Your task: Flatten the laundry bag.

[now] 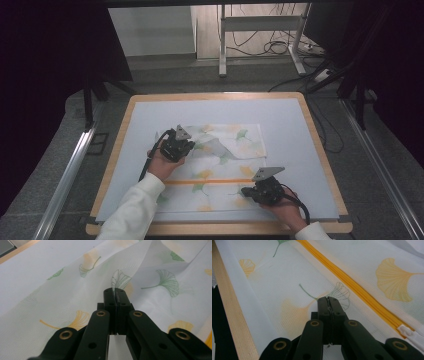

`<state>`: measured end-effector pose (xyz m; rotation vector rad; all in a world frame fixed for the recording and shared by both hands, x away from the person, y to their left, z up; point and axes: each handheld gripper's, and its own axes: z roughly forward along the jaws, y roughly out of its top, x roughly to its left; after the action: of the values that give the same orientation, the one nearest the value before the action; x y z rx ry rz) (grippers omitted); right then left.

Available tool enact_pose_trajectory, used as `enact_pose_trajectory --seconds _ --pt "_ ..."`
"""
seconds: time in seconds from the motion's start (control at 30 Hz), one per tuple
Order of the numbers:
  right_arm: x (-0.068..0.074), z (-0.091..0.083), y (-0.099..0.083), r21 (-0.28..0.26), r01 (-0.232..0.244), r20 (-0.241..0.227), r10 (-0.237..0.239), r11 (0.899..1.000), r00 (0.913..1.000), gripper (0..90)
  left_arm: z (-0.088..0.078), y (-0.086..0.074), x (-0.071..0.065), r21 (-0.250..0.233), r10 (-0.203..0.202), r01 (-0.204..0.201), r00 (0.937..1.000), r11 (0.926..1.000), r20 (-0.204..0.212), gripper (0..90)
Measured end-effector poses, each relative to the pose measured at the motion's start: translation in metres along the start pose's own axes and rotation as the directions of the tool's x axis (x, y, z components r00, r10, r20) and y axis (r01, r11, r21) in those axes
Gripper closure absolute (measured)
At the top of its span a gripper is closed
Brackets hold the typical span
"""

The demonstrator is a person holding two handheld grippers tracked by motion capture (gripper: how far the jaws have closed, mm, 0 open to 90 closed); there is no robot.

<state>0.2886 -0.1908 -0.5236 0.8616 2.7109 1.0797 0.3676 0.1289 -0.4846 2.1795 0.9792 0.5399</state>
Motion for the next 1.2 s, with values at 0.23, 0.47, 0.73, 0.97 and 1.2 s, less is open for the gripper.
enact_pose_trajectory --seconds 0.23,0.47,0.73,0.97,1.2 --pt "0.0 0.0 0.0 0.0 0.0 -0.001 0.0 1.0 1.0 88.6 0.003 0.004 0.008 0.004 -0.01 0.011 0.9998 0.9999 -0.016 89.8" --pt "0.0 0.0 0.0 -0.001 0.0 -0.003 0.0 1.0 1.0 88.6 0.007 0.007 0.02 0.009 -0.021 0.021 0.9994 0.9997 -0.026 89.9" --pt "-0.001 0.0 0.0 0.0 -0.005 -0.007 0.005 1.0 1.0 88.6 0.011 0.012 0.036 0.006 -0.044 0.044 0.9985 0.999 -0.034 89.8" --pt "-0.002 0.0 0.0 -0.001 -0.007 -0.015 0.007 1.0 0.9999 88.7 0.014 0.01 0.047 0.0 -0.075 0.075 0.9971 0.9972 -0.01 89.8" --pt "-0.002 0.0 0.0 -0.002 -0.01 -0.016 0.01 1.0 0.9998 88.8 0.014 0.01 0.056 -0.002 -0.076 0.076 0.9971 0.9971 0.003 89.8"
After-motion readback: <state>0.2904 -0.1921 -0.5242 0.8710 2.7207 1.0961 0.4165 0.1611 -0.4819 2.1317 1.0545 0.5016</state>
